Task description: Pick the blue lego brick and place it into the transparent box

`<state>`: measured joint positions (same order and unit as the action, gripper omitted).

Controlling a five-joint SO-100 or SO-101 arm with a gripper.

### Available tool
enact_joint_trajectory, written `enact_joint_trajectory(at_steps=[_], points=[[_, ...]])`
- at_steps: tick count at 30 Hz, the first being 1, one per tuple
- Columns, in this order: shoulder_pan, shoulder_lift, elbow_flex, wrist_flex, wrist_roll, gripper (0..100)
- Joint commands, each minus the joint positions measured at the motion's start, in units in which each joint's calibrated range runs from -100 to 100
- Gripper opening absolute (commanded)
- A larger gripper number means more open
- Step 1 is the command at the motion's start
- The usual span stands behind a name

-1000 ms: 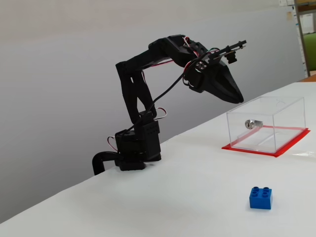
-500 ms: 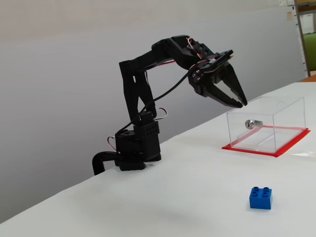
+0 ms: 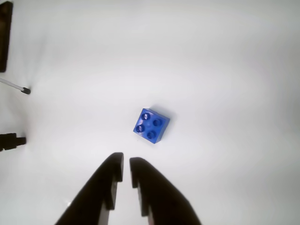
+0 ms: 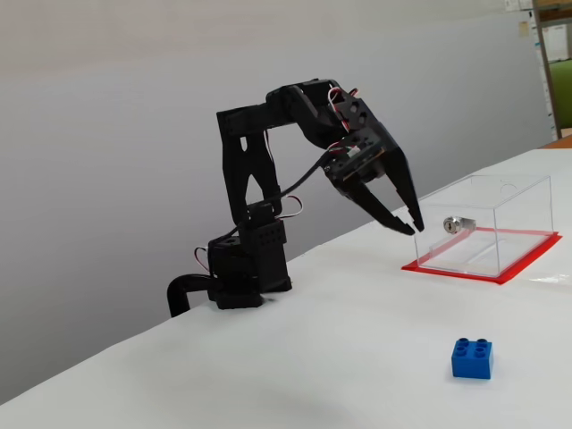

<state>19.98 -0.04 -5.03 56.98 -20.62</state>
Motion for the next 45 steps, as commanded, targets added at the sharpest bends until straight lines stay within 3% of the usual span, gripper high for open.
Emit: enact_joint_trajectory(at_steps=[1,8,12,19,28,35,40,45], points=[[0.46,-0.34,-3.29,-0.41,8.61,2],[2.09,0.25,-3.11,-1.46,23.96,2],[3.72,0.51,-2.38,-2.68,28.60,2],[4.90,6.28,-2.29,-8.33,29.54,20],[0.98,10.95,-2.11,-12.60,29.85,21],[-4.78,11.54,7.47,-17.91,29.70,21],[-6.78,10.86,13.53,-22.34,24.63,22],[-7.15,10.44,12.99,-22.08,24.43,22]])
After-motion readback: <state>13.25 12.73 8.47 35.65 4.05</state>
